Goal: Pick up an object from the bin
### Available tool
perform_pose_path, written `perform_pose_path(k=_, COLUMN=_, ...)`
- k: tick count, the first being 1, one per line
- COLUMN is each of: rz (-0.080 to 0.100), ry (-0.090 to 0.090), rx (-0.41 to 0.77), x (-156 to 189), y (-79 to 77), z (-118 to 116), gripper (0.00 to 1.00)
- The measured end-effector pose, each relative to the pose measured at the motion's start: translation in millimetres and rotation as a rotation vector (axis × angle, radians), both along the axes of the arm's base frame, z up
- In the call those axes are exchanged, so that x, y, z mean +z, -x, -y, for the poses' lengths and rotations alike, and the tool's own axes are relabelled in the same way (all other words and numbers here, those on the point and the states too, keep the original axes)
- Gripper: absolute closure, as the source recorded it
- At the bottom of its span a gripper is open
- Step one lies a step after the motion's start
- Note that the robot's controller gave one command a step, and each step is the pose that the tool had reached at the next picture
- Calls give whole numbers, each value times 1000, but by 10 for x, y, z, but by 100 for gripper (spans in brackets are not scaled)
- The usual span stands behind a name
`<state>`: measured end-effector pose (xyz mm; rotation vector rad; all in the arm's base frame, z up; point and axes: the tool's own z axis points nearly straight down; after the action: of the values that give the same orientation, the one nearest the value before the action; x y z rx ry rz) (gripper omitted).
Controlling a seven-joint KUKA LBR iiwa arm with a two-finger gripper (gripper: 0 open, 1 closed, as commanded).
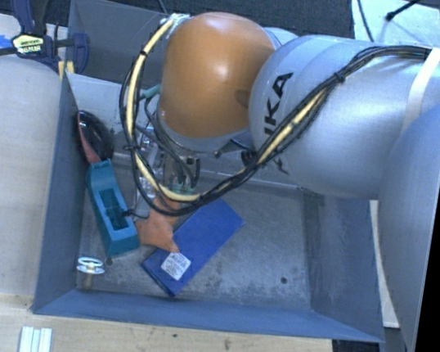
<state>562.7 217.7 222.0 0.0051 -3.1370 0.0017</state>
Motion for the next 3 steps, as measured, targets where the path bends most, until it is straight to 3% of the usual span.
perform_pose_path(k=1, rz=7, ry=-3, rx=-3, x=51, y=-13, z=10, gripper=0)
perform_pose_path(k=2, rz=12, ry=-4, rx=71, x=-362, y=142, z=350, gripper=0)
perform_pose_path(k=3, rz=12, ry=-3, rx=66, x=-953, y=42, z=484, gripper=0)
